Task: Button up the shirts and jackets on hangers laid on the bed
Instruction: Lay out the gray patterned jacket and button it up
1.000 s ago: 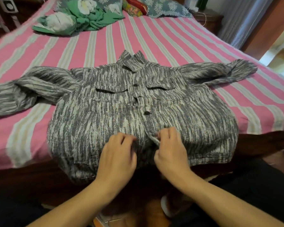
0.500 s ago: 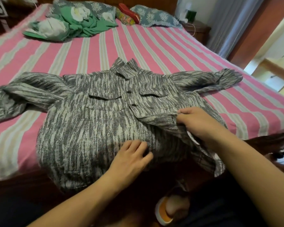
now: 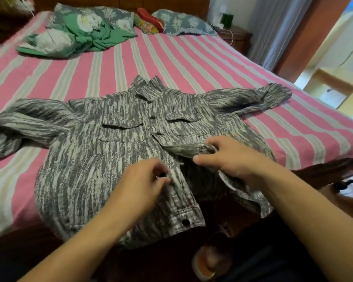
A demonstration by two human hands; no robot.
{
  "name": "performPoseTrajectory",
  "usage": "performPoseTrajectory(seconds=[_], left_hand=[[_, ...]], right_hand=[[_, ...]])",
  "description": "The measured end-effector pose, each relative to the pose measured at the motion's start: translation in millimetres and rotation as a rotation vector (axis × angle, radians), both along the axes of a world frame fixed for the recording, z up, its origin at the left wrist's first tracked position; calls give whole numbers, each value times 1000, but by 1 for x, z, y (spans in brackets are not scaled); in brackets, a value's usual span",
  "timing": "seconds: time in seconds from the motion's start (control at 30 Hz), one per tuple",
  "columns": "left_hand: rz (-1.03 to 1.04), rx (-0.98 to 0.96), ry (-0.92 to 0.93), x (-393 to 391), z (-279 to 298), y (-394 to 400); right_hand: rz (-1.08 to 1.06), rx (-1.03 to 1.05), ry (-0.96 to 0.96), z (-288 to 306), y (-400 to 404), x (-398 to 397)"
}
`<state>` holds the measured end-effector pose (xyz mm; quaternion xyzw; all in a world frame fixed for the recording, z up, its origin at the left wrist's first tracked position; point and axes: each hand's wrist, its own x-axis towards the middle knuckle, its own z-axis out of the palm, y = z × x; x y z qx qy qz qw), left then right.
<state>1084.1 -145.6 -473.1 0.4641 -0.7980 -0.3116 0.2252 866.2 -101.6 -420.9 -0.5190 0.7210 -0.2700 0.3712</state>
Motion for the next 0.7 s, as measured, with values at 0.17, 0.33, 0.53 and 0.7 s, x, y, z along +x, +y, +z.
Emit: performPoseTrajectory(seconds=[0.17, 0.33, 0.53, 0.7], left_hand=[[-43, 223, 230, -2, 11, -18], [-38, 364, 286, -2, 12, -22], [133, 180, 344, -2, 21, -5], [234, 857, 540, -4, 3, 68]], right_hand=[[159, 13, 221, -4, -8, 32], [154, 47, 231, -8, -15, 31], [72, -66, 269, -20, -20, 39], [-299, -143, -141, -28, -36, 28]])
